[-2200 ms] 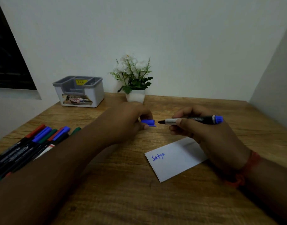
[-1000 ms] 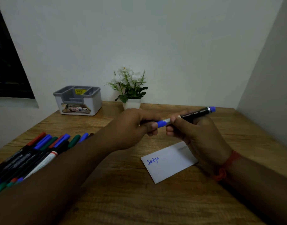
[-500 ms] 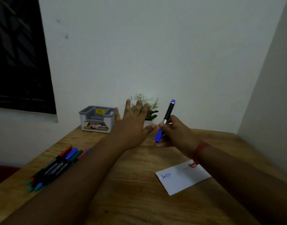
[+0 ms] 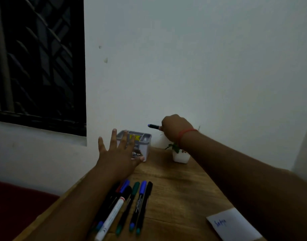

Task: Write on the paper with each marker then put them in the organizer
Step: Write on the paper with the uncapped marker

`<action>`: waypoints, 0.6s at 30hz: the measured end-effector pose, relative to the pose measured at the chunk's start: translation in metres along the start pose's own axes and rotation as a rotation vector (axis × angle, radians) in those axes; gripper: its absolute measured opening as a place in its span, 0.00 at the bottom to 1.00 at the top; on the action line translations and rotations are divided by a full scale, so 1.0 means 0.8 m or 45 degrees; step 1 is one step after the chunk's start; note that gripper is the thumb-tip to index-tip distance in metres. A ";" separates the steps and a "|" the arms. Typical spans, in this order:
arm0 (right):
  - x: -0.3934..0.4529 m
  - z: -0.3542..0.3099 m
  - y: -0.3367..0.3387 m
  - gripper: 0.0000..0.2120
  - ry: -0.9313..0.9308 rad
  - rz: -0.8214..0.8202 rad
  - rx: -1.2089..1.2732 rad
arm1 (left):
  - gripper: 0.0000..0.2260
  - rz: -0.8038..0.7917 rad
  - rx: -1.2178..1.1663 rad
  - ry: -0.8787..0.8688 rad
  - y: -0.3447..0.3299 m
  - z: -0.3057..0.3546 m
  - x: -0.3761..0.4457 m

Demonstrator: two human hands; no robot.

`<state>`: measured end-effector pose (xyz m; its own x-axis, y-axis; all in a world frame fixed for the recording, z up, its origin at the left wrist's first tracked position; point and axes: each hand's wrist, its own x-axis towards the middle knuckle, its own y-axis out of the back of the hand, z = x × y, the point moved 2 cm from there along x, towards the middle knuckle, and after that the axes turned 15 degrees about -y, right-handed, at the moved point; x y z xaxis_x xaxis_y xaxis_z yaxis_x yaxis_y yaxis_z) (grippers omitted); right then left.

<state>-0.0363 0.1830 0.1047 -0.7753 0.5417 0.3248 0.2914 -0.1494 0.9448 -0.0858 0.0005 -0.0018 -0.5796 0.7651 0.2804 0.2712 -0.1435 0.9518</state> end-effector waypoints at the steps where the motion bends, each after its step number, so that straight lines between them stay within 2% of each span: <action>1: 0.008 -0.007 0.004 0.16 0.008 -0.001 -0.051 | 0.37 0.033 0.007 -0.010 0.002 0.001 -0.001; 3: 0.027 -0.023 0.006 0.15 0.031 -0.001 -0.092 | 0.37 0.072 -0.001 -0.018 0.005 -0.003 -0.002; 8: 0.061 -0.056 -0.008 0.15 0.062 -0.044 -0.103 | 0.38 0.020 -0.056 -0.024 0.001 -0.010 -0.004; 18: 0.095 -0.090 -0.044 0.11 0.017 -0.090 0.043 | 0.38 -0.019 0.001 -0.072 -0.005 -0.006 0.000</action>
<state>-0.1457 0.1701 0.0989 -0.8021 0.5387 0.2578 0.2542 -0.0827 0.9636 -0.0910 -0.0019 -0.0046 -0.5392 0.8013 0.2590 0.2639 -0.1313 0.9556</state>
